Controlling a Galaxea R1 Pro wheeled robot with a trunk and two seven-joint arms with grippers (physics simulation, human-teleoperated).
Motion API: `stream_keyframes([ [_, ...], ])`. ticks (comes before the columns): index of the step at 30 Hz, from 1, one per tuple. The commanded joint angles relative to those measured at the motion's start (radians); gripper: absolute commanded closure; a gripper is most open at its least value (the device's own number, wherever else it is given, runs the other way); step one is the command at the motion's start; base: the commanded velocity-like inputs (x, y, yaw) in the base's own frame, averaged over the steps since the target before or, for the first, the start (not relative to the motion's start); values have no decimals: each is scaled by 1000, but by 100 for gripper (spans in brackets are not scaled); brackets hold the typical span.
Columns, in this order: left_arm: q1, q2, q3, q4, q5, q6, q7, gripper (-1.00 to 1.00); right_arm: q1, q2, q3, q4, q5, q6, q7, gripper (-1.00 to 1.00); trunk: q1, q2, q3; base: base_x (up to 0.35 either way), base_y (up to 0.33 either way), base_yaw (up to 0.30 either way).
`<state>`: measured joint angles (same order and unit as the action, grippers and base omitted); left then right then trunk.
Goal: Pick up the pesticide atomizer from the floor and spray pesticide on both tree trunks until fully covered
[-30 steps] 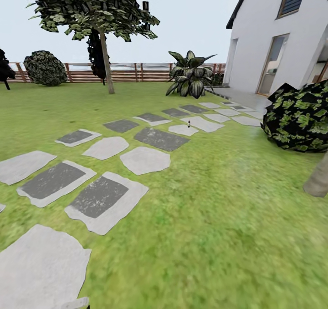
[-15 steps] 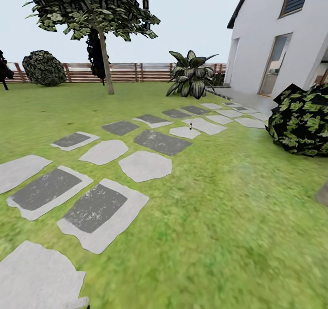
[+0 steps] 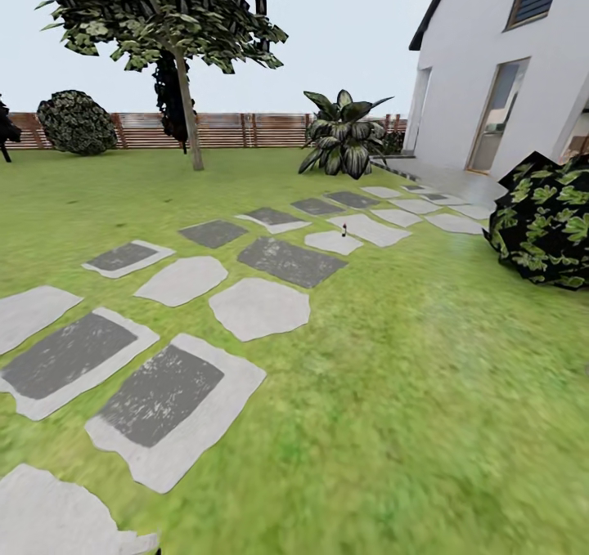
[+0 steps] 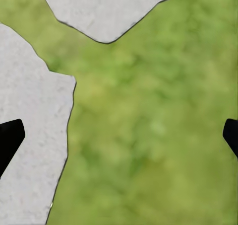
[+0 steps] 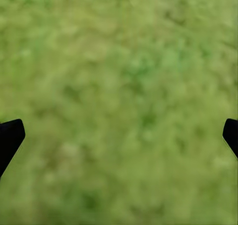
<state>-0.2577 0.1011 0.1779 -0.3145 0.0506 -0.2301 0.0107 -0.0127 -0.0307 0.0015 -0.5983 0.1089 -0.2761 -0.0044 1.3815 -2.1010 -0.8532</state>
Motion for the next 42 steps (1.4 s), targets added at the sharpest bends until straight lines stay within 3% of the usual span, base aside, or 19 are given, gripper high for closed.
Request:
stream_keyframes([
  [1,0,0,0,0,0,0,0,-100,0,0,0,1,0,0,0,-100,0,0,0,338,0,0],
  [42,0,0,0,0,-2,-1,0,-100,0,-6,-6,-1,0,0,0,-100,0,0,0,338,0,0],
])
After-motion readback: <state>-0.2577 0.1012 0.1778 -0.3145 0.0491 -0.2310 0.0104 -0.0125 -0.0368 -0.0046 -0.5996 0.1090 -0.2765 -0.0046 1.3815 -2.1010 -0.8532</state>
